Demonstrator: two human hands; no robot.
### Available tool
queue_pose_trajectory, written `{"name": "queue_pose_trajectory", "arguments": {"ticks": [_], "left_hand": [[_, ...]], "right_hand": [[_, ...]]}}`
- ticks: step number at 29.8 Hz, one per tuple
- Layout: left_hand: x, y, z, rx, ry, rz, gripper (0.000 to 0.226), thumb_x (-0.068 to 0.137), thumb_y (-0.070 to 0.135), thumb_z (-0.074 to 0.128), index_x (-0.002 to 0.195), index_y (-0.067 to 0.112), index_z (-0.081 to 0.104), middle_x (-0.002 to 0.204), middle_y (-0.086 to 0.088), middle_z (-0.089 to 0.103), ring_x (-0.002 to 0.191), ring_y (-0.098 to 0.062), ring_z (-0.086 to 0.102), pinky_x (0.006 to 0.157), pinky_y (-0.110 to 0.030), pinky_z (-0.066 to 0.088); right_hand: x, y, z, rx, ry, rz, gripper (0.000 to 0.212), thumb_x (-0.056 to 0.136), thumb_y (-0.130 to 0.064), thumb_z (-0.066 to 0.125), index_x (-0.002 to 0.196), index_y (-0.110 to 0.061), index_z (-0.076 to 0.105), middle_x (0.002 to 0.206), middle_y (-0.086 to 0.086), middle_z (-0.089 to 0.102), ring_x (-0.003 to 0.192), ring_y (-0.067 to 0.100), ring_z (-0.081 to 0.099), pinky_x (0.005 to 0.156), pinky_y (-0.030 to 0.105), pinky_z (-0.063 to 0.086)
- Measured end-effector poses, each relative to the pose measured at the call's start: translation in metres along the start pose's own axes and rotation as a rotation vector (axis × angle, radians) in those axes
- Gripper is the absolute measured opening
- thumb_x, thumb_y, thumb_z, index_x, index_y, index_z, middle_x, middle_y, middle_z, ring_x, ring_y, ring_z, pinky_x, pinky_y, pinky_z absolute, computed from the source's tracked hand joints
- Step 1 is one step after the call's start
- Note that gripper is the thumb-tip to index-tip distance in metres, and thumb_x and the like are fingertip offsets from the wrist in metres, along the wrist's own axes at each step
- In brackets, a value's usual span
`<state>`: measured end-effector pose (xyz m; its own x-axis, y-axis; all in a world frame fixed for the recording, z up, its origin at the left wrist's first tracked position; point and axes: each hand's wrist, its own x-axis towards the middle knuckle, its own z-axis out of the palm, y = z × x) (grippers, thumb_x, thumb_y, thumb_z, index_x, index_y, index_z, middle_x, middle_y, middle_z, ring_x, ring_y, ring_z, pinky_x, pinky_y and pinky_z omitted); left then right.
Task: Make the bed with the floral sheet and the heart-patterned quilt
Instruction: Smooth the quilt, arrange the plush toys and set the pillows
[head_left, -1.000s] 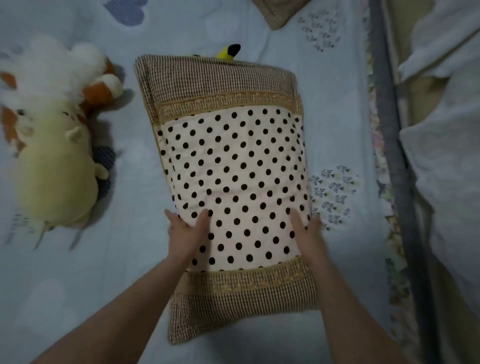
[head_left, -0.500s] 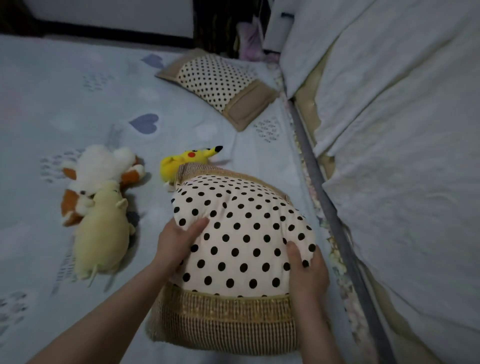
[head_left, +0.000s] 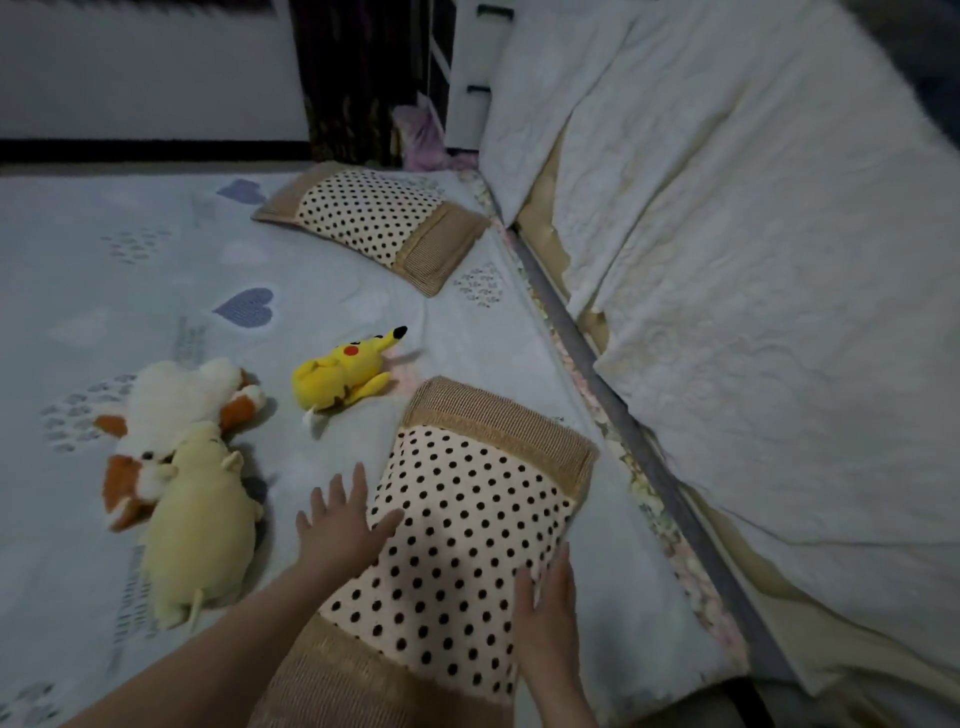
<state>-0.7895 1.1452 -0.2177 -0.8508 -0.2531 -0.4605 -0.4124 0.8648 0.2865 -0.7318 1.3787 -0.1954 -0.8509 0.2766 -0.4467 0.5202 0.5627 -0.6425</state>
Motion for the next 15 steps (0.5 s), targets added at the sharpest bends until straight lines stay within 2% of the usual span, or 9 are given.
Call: {"name": "queue_pose_trajectory", "arguments": {"ticks": [3, 6, 8, 10, 12, 15], "left_hand": [[0.01, 0.028, 0.005, 0.08, 0.066, 0.163, 0.084, 0.092, 0.074, 0.023, 0.156, 0.03, -0.01, 0.165, -0.006, -0.006, 0.15, -0.035, -0.005, 0.12, -0.055, 0.008], [0.03, 0.06, 0.001, 0.056, 0.135, 0.304, 0.095, 0.073, 0.087, -0.004, 0.153, 0.036, -0.012, 0.165, -0.002, -0.01, 0.15, -0.034, -0.013, 0.12, -0.056, 0.0], [0.055, 0.083, -0.005, 0.056, 0.188, 0.368, 0.092, 0.069, 0.088, -0.013, 0.15, 0.043, -0.015, 0.164, 0.0, -0.014, 0.149, -0.031, -0.018, 0.119, -0.057, -0.002], [0.097, 0.11, -0.016, 0.026, 0.25, 0.423, 0.083, 0.077, 0.085, -0.004, 0.15, 0.046, -0.015, 0.164, 0.002, -0.014, 0.148, -0.029, -0.021, 0.119, -0.059, -0.002], [0.139, 0.132, -0.029, 0.007, 0.352, 0.486, 0.075, 0.085, 0.079, 0.009, 0.152, 0.049, -0.008, 0.164, 0.002, -0.011, 0.149, -0.029, -0.02, 0.118, -0.062, -0.002], [0.201, 0.155, -0.023, -0.083, 0.515, 0.551, 0.069, 0.091, 0.074, 0.02, 0.152, 0.051, -0.001, 0.165, 0.002, -0.008, 0.15, -0.03, -0.016, 0.117, -0.064, -0.002]], "right_hand": [[0.025, -0.006, -0.012, -0.009, 0.014, -0.141, 0.066, 0.101, -0.051, 0.027, 0.156, -0.036, -0.007, 0.164, -0.01, 0.001, 0.151, 0.012, 0.01, 0.117, 0.034, 0.024], [0.066, -0.019, -0.029, -0.018, 0.073, -0.282, 0.064, 0.094, -0.062, 0.02, 0.15, -0.048, -0.007, 0.163, -0.017, 0.001, 0.151, 0.008, 0.006, 0.12, 0.034, 0.022], [0.099, -0.032, -0.044, -0.048, 0.159, -0.369, 0.058, 0.095, -0.065, 0.017, 0.146, -0.052, -0.009, 0.162, -0.019, -0.002, 0.15, 0.004, -0.003, 0.123, 0.04, 0.017], [0.147, -0.047, -0.056, -0.086, 0.316, -0.463, 0.055, 0.099, -0.064, 0.014, 0.149, -0.053, -0.006, 0.164, -0.014, -0.002, 0.15, 0.006, -0.008, 0.122, 0.047, 0.015], [0.189, -0.062, -0.065, -0.079, 0.481, -0.537, 0.058, 0.099, -0.061, 0.021, 0.151, -0.05, -0.001, 0.165, -0.006, 0.0, 0.149, 0.01, -0.01, 0.121, 0.052, 0.013], [0.25, -0.069, -0.058, -0.057, 0.703, -0.545, 0.064, 0.101, -0.053, 0.037, 0.156, -0.034, 0.01, 0.165, 0.004, 0.005, 0.151, 0.026, -0.004, 0.119, 0.057, 0.013]]}}
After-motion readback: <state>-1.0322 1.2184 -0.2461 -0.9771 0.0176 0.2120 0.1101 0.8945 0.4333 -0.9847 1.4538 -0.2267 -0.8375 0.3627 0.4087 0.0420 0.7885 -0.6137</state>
